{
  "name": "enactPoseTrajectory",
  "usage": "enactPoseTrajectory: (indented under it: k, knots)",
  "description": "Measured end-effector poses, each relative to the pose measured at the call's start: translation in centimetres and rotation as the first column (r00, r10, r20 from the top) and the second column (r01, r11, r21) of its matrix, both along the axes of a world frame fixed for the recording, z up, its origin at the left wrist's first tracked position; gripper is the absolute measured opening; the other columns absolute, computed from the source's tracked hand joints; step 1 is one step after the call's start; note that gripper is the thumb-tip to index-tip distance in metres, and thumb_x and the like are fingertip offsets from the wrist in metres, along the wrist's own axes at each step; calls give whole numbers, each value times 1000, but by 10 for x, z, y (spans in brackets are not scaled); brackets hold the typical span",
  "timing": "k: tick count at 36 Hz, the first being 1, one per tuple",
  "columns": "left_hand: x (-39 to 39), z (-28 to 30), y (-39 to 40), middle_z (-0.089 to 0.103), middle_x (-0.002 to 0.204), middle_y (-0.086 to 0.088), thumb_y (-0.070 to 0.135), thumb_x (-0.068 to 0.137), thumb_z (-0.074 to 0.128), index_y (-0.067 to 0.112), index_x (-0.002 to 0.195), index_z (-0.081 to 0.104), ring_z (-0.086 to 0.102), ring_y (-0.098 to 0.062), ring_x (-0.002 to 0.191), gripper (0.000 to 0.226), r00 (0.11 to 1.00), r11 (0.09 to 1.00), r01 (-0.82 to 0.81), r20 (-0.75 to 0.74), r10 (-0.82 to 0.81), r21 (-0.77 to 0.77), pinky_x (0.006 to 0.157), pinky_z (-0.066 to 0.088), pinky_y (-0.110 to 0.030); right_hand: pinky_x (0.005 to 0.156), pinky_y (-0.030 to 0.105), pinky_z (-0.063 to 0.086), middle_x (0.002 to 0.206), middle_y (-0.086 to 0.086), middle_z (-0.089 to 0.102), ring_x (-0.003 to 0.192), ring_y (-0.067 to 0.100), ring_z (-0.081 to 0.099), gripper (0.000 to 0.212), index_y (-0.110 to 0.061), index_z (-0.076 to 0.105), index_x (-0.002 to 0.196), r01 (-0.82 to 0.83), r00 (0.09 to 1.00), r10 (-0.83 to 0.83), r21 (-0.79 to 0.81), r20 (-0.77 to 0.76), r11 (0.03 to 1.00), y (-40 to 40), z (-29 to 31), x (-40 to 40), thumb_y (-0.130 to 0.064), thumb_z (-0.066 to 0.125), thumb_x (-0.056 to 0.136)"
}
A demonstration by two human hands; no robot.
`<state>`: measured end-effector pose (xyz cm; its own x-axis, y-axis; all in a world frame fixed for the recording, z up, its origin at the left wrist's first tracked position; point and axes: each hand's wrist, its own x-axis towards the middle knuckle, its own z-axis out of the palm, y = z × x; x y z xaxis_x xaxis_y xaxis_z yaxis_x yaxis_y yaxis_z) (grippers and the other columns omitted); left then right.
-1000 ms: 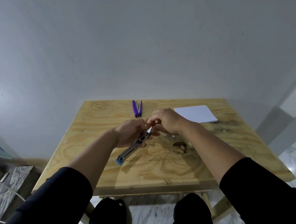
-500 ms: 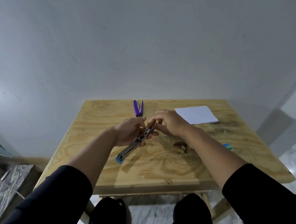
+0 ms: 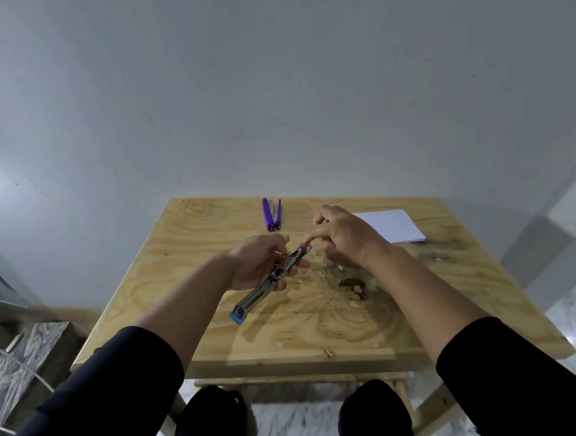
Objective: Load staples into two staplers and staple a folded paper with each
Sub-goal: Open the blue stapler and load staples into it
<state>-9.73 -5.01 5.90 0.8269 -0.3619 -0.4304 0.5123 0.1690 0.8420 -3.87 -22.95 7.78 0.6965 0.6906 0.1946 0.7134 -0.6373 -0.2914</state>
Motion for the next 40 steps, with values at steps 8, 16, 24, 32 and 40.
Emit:
enactPoseTrajectory:
  k: [8,16,24,32,40]
  knots:
    - [4,-5,-8,48,67,-1,16,96,28,9,96,52,42,-9,53,25,981,976,-195,20,194,100,38,35,-19,65,17,38,93,1,53,72,7,46,42,-25,70,107,38,997,-18,265,-79,964,1,-13,2,1,49,81]
    - [14,-9,-9,39,64,-3,16,97,29,9,88,43,37,-12,50,18,837,831,-546,-109,537,-104,39,37,-19,62,8,32,95,-12,44,68,-8,40,76,-28,48,129,-125,985,145,190,-93,974,12,-40,-23,-34,83,62]
    - [4,-15,-11,41,68,-4,74,84,18,7,92,52,38,-14,56,76,925,918,-377,-99,367,-122,54,40,-27,63,19,38,77,-11,52,64,0,46,42,-19,61,107,224,951,-65,530,-302,818,33,-38,-31,-32,78,70]
    - [3,-11,-25,52,67,-4,79,79,2,6,93,64,45,-14,59,97,981,981,-187,41,190,-55,63,40,-27,68,29,38,85,2,59,80,18,52,24,-13,65,87,508,518,63,366,-853,780,29,-13,-15,-37,65,83]
    - [20,-7,-42,58,88,-4,50,97,31,13,89,57,55,-16,83,45,937,869,-344,193,292,356,73,45,-30,62,34,55,67,9,58,57,17,60,29,-5,54,76,775,449,131,458,-884,434,-16,-14,20,-26,50,96]
